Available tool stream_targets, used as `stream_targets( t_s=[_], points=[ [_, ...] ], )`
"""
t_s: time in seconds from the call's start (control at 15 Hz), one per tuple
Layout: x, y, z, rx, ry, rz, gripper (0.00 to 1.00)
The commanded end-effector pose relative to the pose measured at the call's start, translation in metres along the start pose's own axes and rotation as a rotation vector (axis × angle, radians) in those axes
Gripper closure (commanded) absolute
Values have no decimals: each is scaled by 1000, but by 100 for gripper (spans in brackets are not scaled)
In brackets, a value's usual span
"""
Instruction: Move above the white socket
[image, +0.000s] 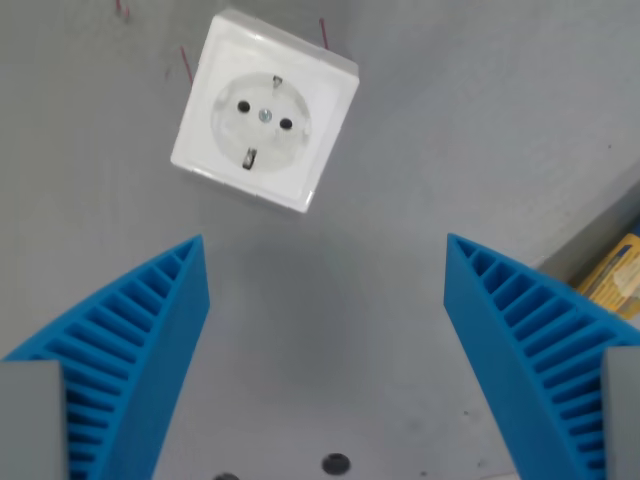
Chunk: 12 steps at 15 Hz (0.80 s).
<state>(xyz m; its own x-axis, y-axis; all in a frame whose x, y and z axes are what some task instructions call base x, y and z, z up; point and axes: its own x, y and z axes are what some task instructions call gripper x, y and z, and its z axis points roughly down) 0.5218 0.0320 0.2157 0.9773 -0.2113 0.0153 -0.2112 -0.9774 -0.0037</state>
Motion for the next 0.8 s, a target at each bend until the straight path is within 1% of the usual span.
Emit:
stream_targets(
  t_s=[0.07,0.47,0.8],
  points=[
    [11,-8,6,-23,-12,256,0],
    [20,-14,17,-31,-1,362,0],
    [25,-18,25,-38,4,405,0]
  ],
)
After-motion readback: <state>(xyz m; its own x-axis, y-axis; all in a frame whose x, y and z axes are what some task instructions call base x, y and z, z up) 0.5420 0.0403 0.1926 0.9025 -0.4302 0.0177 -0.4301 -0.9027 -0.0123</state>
